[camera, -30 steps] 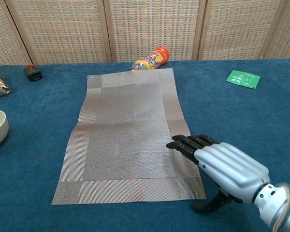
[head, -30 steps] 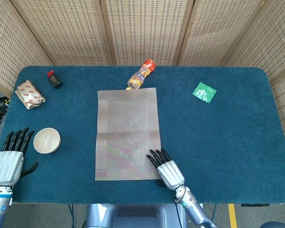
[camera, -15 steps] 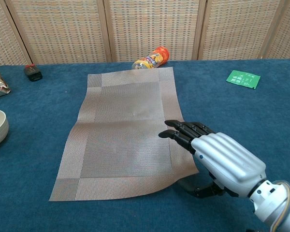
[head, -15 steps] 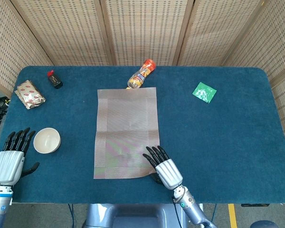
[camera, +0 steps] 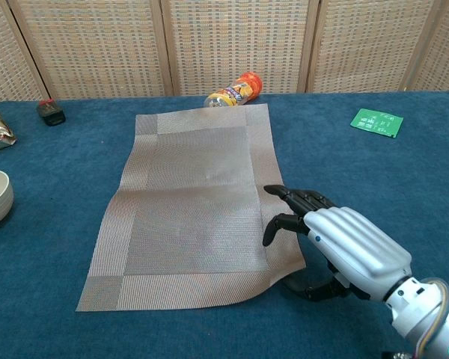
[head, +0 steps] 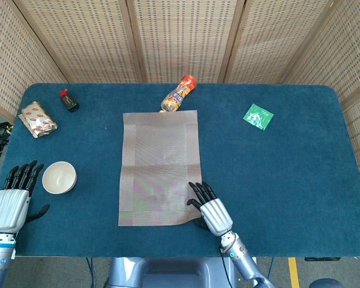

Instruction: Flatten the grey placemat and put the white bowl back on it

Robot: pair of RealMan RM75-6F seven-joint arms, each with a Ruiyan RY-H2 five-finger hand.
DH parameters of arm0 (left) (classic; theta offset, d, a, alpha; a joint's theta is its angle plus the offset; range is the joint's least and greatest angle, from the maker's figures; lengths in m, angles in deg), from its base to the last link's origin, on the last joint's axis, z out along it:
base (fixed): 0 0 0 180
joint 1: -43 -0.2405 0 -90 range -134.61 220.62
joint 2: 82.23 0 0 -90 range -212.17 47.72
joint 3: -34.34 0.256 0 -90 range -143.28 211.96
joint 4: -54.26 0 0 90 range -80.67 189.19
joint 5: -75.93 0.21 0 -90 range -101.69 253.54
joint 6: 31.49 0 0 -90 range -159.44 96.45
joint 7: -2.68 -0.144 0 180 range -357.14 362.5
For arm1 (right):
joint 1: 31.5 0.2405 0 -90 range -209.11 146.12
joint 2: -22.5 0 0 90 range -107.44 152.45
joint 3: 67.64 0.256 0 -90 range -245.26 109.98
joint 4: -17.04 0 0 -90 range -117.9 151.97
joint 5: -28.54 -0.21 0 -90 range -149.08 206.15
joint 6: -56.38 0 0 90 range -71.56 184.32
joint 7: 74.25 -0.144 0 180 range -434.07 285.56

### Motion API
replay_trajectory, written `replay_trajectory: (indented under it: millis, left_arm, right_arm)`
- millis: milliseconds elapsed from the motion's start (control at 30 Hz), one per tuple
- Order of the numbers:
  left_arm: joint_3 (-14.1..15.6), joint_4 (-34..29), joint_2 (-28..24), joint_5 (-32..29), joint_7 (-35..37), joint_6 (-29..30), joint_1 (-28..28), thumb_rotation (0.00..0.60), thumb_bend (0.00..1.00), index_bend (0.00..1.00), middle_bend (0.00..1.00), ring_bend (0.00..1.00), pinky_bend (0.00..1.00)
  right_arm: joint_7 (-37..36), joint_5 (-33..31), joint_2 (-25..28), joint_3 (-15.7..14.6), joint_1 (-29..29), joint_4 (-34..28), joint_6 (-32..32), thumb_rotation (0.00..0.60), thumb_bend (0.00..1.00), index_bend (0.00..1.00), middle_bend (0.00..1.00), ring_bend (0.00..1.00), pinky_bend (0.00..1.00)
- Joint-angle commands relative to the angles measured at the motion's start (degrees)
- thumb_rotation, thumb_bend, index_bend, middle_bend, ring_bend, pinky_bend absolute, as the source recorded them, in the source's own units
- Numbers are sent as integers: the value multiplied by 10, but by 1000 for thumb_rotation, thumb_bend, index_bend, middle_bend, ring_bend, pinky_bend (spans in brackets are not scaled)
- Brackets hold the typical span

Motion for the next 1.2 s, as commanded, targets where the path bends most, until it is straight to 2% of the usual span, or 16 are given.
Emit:
replay_trajectory:
  millis: [33, 367, 500, 600, 967, 1200]
  left_arm:
    - [0, 1, 0, 0, 0, -2, 0, 600, 207, 0, 0, 0, 0]
    - [-2, 0, 3, 1, -1, -4, -1, 600, 208, 0, 0, 0, 0]
    - [-2, 1, 4, 1, -1, -5, -1, 600, 209, 0, 0, 0, 0]
    - [-3, 1, 4, 0, 1, -5, -1, 600, 208, 0, 0, 0, 0]
    - [-5, 0, 3, 2, 6, -6, -2, 600, 209, 0, 0, 0, 0]
    - [-5, 0, 3, 3, 8, -5, -3, 600, 209, 0, 0, 0, 0]
  right_arm:
    - [-22, 13, -19, -2, 0, 32, -30, 600, 479, 512, 143, 0, 0]
    - [-38, 14, -26, -9, -2, 49, -41, 600, 495, 534, 145, 0, 0]
    - [-34, 11, -25, -13, -2, 47, -37, 600, 599, 564, 146, 0, 0]
    - [-31, 8, -25, -12, -4, 44, -36, 600, 631, 587, 148, 0, 0]
    - [-20, 7, -11, -20, -7, 20, -35, 600, 636, 610, 149, 0, 0]
    - [18, 22, 28, -35, -24, -16, -67, 600, 627, 615, 150, 0, 0]
